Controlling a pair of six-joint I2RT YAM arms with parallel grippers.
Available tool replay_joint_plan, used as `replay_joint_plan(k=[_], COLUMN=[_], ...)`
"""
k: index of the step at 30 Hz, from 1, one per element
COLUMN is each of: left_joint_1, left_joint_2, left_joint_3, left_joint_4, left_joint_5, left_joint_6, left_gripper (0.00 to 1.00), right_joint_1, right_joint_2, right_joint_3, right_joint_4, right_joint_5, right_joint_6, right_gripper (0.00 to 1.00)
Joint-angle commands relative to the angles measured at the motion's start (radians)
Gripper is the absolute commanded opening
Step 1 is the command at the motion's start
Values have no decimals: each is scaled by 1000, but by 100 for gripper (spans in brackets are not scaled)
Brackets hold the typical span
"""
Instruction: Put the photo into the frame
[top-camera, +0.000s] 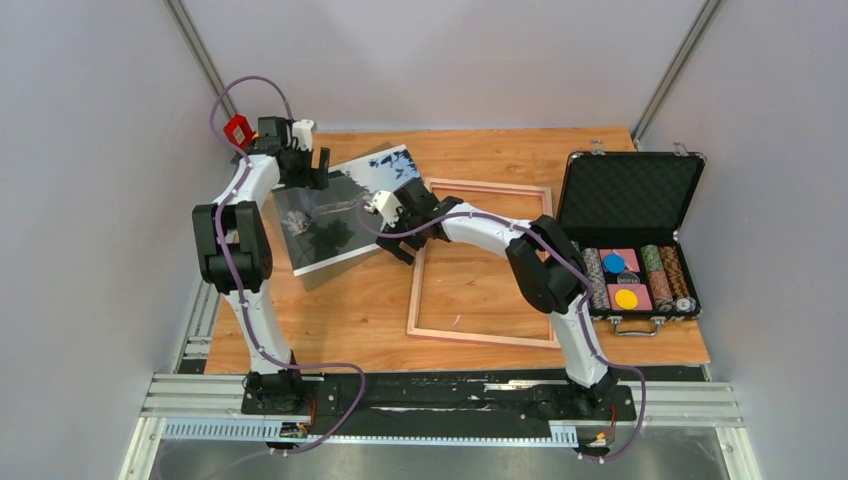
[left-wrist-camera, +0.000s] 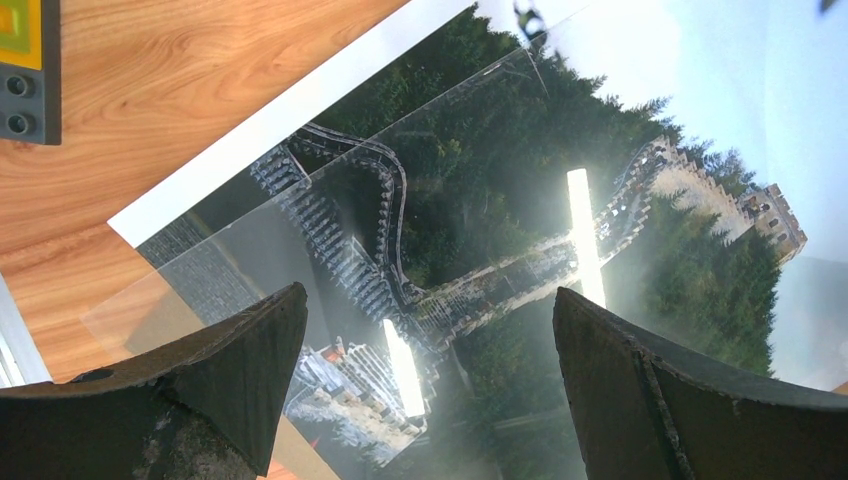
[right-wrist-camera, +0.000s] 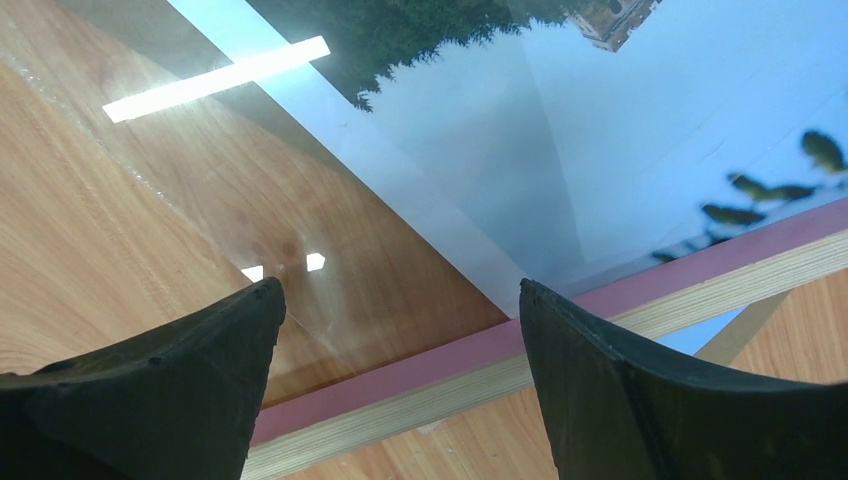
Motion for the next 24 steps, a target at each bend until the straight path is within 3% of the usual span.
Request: replay_joint_plan(k=[1,16,24], left_joint_1=[4,1,-5], left_joint_2=[14,135,278], left_joint_3=[22,167,384], left_joint_4=[28,10,-10], left_joint_5=[19,37,9], left_joint_6=[-7,-28,-94], left_gripper=[100,100,100], right_joint_1=[-27,-27,-11], right_joint_2=[-24,-75,-47], right_joint_3=[3,-60,-38], right_joint_4=[-82,-95,-96], right_joint_5=[59,-27,-41], right_joint_6=[33,40,35], right_gripper=[92,97,96])
